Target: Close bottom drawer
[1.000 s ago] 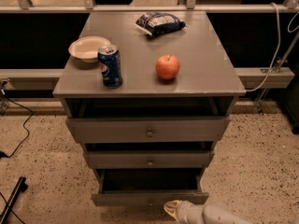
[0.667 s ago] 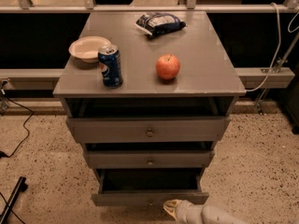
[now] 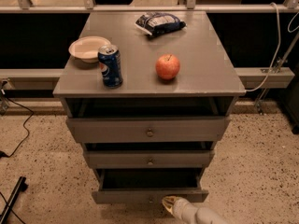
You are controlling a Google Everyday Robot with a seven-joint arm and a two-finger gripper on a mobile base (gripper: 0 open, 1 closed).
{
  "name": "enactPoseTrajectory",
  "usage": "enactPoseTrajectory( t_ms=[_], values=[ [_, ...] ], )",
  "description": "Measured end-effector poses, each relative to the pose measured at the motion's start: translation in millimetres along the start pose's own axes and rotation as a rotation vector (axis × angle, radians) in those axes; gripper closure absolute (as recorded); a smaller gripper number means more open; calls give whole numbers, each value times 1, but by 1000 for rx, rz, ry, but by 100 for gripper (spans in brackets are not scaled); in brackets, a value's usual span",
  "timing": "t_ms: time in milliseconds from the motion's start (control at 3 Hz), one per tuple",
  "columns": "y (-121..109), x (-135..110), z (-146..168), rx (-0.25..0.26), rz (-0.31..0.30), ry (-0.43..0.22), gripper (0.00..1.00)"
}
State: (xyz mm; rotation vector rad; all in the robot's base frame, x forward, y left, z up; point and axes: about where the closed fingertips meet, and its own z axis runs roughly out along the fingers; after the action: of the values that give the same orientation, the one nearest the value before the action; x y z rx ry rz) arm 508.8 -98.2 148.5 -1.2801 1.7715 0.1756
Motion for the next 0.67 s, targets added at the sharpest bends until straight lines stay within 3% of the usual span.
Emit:
enactPoseTrajectory(
  t_ms=[667],
  values=[
    [-37,16,31,66,-88,33,100]
  ],
)
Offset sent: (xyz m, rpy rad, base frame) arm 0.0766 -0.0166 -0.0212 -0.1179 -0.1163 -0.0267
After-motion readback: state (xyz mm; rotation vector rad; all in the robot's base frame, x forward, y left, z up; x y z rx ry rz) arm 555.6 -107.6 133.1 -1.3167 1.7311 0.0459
